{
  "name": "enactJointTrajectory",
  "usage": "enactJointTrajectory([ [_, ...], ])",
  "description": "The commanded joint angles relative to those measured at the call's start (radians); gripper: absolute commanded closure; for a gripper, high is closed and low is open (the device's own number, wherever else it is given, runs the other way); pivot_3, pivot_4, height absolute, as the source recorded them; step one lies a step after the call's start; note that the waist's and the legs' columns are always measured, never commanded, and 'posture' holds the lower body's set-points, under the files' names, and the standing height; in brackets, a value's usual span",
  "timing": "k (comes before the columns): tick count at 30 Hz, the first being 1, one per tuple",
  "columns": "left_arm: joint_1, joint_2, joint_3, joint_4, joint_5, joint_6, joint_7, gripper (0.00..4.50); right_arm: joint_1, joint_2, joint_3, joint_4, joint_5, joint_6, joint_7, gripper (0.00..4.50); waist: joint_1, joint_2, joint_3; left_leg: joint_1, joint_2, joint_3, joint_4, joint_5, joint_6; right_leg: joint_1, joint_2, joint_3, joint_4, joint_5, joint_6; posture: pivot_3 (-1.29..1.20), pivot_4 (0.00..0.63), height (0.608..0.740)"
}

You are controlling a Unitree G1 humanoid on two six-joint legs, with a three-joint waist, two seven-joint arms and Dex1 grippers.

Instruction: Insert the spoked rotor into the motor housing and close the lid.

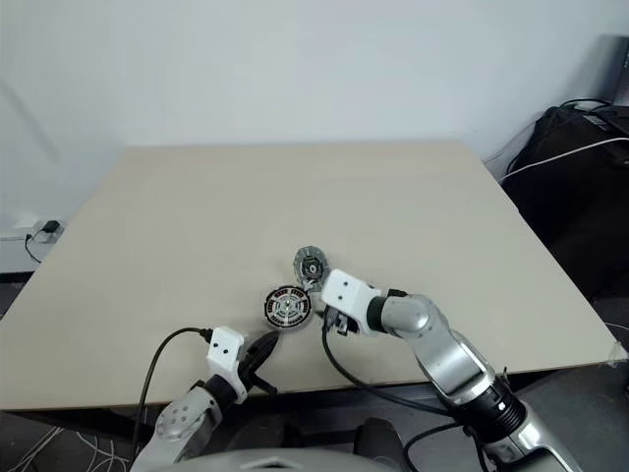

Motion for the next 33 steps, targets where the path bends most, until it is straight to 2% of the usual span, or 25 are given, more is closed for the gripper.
enactJointTrajectory([
  [1,-0.010,0.000,0.001,-0.029,-0.009,-0.008,-0.007,4.50,-0.056,-0.019,0.066,0.008,-0.075,-0.089,0.054,1.30,0.000,-0.001,0.001,0.000,0.000,0.000,0.001,0.000,0.000,0.000,0.000,0.000,0.000,0.000,0.000,0.00,0.000,0.740],
  [7,-0.003,-0.003,0.003,-0.021,-0.006,-0.023,-0.005,4.50,-0.197,-0.008,0.207,0.102,-0.203,-0.220,0.174,1.30,0.000,-0.005,0.003,0.000,0.000,0.000,0.004,0.000,0.001,0.002,0.000,0.000,0.001,0.001,0.001,0.00,0.000,0.740],
  [12,0.007,-0.008,0.005,-0.016,0.000,-0.034,0.005,4.50,-0.281,0.032,0.250,0.208,-0.233,-0.290,0.261,1.30,0.002,-0.006,0.004,0.000,0.000,0.000,0.005,0.000,0.001,0.002,0.000,0.000,0.001,0.001,0.002,0.00,0.000,0.740],
  [21,0.019,-0.015,0.004,-0.007,0.002,-0.054,0.018,4.50,-0.357,0.130,0.248,0.422,-0.272,-0.366,0.306,1.30,0.001,-0.006,0.004,0.000,0.000,0.000,0.005,0.000,0.000,0.002,0.000,0.000,0.001,0.001,0.001,0.00,0.000,0.740],
  [28,0.033,-0.017,0.006,-0.001,0.003,-0.072,0.022,4.50,-0.371,0.158,0.239,0.522,-0.293,-0.408,0.319,1.30,0.000,-0.005,0.004,0.000,0.000,0.000,0.005,0.000,0.000,0.002,-0.001,0.000,0.001,0.001,0.001,0.00,0.000,0.740],
  [31,0.037,-0.018,0.007,0.004,0.003,-0.080,0.023,4.50,-0.370,0.161,0.234,0.544,-0.299,-0.419,0.325,1.90,0.000,-0.005,0.003,0.000,0.000,0.000,0.005,0.000,0.000,0.002,-0.001,0.000,0.002,0.002,0.001,0.00,0.000,0.740],
  [33,0.038,-0.018,0.008,0.008,0.002,-0.084,0.024,4.50,-0.368,0.162,0.229,0.552,-0.303,-0.425,0.327,2.52,0.000,-0.004,0.003,0.000,0.000,0.000,0.004,0.000,0.000,0.002,-0.001,0.000,0.002,0.002,0.001,0.00,0.000,0.740],
])
